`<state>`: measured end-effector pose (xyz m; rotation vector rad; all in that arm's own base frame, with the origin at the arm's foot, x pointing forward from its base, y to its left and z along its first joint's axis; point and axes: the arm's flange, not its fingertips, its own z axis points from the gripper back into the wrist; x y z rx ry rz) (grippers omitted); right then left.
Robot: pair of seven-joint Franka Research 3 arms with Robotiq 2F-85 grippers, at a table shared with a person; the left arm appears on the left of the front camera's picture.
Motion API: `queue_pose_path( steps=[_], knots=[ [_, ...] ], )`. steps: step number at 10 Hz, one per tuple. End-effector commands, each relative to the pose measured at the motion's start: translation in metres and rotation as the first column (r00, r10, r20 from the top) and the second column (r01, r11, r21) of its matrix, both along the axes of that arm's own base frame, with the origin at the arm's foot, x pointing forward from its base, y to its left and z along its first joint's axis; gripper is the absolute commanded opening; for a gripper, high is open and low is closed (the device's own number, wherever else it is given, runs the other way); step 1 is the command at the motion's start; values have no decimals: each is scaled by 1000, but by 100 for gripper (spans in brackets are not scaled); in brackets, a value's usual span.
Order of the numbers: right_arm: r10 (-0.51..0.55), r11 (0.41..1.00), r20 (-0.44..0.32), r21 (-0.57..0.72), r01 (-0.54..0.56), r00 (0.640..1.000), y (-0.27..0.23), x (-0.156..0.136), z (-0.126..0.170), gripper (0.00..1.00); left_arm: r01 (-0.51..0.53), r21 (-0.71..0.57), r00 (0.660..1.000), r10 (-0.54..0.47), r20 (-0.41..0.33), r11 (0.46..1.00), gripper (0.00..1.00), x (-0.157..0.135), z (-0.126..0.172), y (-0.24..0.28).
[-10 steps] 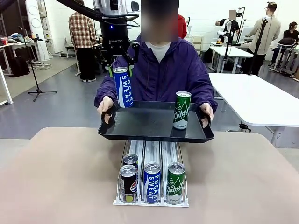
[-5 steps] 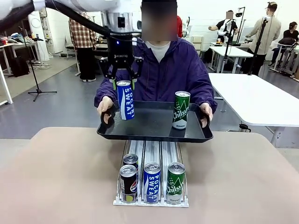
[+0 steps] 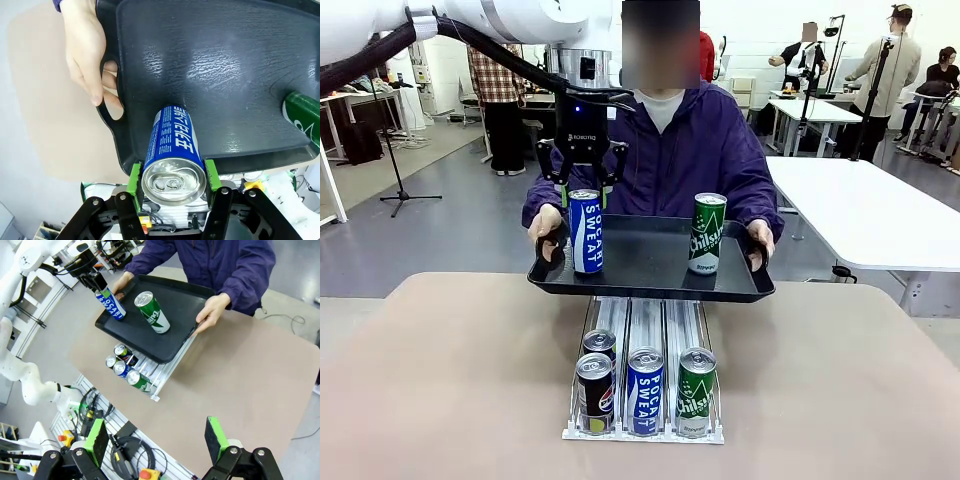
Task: Retrieve and hand over the desired beverage to the person.
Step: Place the picked can on the Handle tray extended by the person.
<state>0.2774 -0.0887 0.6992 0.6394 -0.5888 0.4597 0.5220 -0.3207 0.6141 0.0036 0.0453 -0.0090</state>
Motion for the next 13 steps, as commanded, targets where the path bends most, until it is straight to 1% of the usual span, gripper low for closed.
queue_pose_path(
  steps=[1,5,6,7,13],
  knots=[
    [14,1000,5,0,-14,1000,0,2,-2,100,18,29,1000,-18,0,999,58,8,13,-4],
    [14,1000,5,0,-14,1000,0,2,-2,100,32,38,999,-31,-23,999,58,10,6,-3],
    [14,1000,5,0,-14,1000,0,2,-2,100,37,38,999,-36,-27,999,75,9,5,-3],
    [14,1000,5,0,-14,1000,0,2,-2,100,39,39,999,-37,-28,999,100,9,5,-2],
    [14,1000,5,0,-14,1000,0,2,-2,100,51,31,998,-51,-21,998,100,5,9,-2]
  ],
)
